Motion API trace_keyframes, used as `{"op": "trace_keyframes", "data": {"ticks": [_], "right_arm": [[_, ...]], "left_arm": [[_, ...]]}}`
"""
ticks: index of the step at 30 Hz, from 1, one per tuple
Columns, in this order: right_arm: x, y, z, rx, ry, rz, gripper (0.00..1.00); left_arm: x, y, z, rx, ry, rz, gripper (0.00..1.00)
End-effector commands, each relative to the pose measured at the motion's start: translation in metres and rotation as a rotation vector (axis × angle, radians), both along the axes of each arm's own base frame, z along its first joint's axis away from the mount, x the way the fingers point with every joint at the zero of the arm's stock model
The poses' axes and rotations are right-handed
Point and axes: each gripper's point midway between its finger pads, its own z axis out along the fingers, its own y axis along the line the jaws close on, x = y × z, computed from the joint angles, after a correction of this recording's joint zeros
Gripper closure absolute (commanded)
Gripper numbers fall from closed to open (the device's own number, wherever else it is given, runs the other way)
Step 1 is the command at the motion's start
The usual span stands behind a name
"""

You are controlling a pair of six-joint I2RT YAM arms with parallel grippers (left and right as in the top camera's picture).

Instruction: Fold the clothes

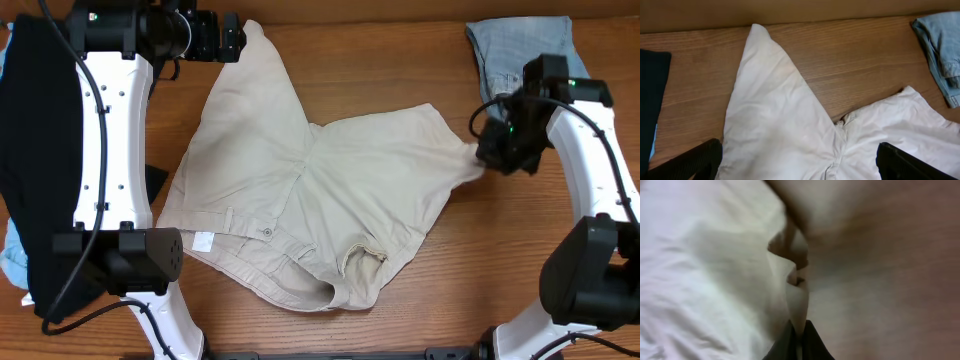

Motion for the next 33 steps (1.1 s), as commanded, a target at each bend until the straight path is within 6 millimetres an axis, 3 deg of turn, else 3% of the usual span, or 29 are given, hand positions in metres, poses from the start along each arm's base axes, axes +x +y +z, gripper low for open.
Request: {"op": "trace_keyframes", "data": {"ticks": [1,4,7,10,15,20,25,29,33], "right_arm": [[-0.022,-0.027,-0.021,-0.085,0.089,-0.088,0.96],[-0.031,-0.039,-0.032,-0.079,0.114,-0.129,0.87],[-0.019,-0.044,-0.024,-0.021,0.049,-0.119,0.71],[0.013,-0.016,0.010,0.179,-0.131,0.035,0.48],[0.057,0.011,0.059,0.230,-0.337,0.154,0.29],[0.085,0.074,0.069,0.250,-0.442,0.290,0.24],[0.104,0.152,0.060,0.288,-0.502,0.408,0.24],[0.088,0.208,0.041,0.334,-0.431,0.471,0.25],[0.046,0.243,0.024,0.345,-0.268,0.491,0.25]], "left_arm": [[0.001,-0.004,-0.008,0.017,0.012,-0.023,0.00],[0.000,-0.007,-0.011,0.015,0.021,-0.030,0.00],[-0.002,-0.012,-0.016,0.016,0.033,-0.042,0.00],[-0.004,-0.022,-0.023,0.017,0.051,-0.062,0.00],[-0.013,-0.035,-0.046,0.021,0.115,-0.091,0.00],[-0.016,-0.039,-0.071,0.022,0.169,-0.087,0.00],[-0.005,-0.025,-0.069,-0.009,0.150,-0.015,0.00],[-0.004,-0.013,-0.070,0.002,0.150,0.005,0.00],[-0.003,0.000,-0.073,0.066,0.146,0.020,0.00]]}}
